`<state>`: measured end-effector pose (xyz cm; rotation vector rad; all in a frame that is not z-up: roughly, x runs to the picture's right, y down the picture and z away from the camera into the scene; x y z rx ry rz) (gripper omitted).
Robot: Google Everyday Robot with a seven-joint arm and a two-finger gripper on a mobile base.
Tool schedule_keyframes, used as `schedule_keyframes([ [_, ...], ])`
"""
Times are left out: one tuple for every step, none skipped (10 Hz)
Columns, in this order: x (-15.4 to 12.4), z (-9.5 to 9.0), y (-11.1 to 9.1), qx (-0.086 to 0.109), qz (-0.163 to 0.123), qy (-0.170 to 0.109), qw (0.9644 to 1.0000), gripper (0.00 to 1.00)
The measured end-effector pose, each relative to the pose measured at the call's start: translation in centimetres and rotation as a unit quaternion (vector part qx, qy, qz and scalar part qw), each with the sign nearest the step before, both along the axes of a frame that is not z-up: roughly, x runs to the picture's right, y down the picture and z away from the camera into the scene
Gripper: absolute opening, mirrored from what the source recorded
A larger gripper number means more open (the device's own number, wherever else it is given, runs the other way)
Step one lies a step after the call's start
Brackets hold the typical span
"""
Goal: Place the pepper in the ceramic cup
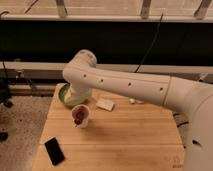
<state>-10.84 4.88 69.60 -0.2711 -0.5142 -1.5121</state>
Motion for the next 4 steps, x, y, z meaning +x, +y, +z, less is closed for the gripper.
schedule_keyframes([
  [0.26, -0.39, -0.52, 0.002, 0.002, -0.001, 1.0000, 0.80],
  [0.63, -0.81, -1.03, 0.004, 0.005, 0.000, 1.0000, 0.80],
  [0.86, -1.15, -1.36, 0.003, 0.009, 0.002, 1.0000, 0.80],
  [0.84, -1.21, -1.44, 0.003, 0.007, 0.002, 1.0000, 0.80],
])
